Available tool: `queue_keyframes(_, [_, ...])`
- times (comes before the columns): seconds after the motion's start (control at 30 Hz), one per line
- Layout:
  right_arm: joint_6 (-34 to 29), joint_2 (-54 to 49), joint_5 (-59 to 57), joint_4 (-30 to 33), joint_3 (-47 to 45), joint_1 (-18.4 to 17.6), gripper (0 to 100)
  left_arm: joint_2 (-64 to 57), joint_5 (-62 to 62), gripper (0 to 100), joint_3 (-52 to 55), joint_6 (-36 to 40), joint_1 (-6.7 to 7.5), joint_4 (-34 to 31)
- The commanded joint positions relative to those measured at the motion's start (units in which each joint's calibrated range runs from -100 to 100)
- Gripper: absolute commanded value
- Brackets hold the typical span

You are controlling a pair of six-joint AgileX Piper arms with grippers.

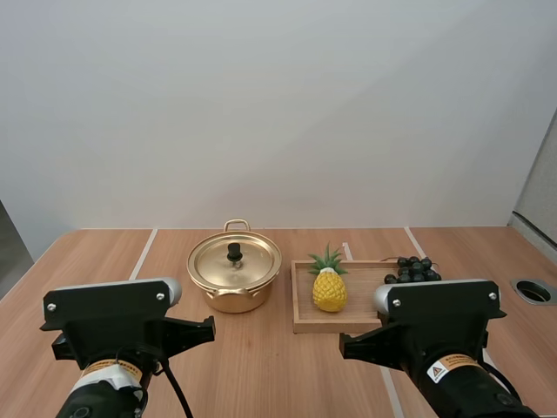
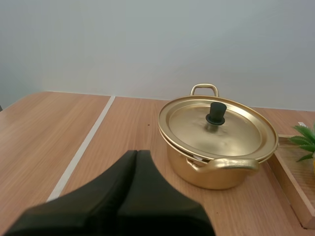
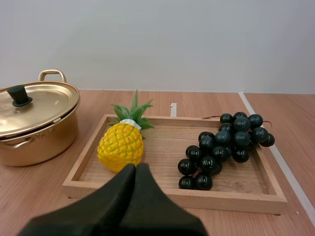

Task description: Open the pot, put the pineapple inside, and close it

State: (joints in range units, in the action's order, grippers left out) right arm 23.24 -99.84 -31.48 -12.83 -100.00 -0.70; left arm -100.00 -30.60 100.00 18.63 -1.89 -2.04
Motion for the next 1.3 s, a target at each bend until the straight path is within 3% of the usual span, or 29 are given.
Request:
queue_keyframes(0.0, [0.2,-0.2,-0.4,0.3,0.0,0.0,0,0.0,0.5,15,0.0,-0.5,-0.03,-0.4])
queue_keyframes(0.07, [0.2,-0.2,-0.4,0.3,0.0,0.0,29,0.0,0.9,37,0.0,-1.3,-0.03,-0.4])
queue_keyframes(0.13, [0.2,-0.2,-0.7,-0.4,0.0,0.0,72,0.0,1.0,76,0.0,-2.0,-0.03,-0.4])
queue_keyframes(0.17, [0.2,-0.2,-1.3,-1.7,0.0,0.0,100,0.0,1.0,95,0.0,-2.0,-0.03,-0.3])
queue_keyframes(0.2, [0.2,-0.2,-2.0,-2.9,0.0,0.0,100,0.0,1.0,100,0.0,-2.0,0.02,-0.2])
queue_keyframes(0.93, [0.3,-0.2,-2.1,-3.2,0.0,0.2,100,0.0,0.5,100,0.0,-1.6,0.02,2.0])
queue_keyframes(1.03, [0.4,-0.2,-1.2,-1.9,0.0,0.2,100,0.0,1.9,100,0.0,-1.6,0.02,-1.7])
queue_keyframes(1.13, [0.5,-0.2,5.4,4.3,0.0,0.2,100,0.0,10.7,100,0.0,-1.6,0.02,-4.7])
queue_keyframes(1.27, [0.5,-0.2,23.8,4.6,2.1,0.2,100,0.0,22.6,100,-5.5,-1.6,0.02,-4.7])
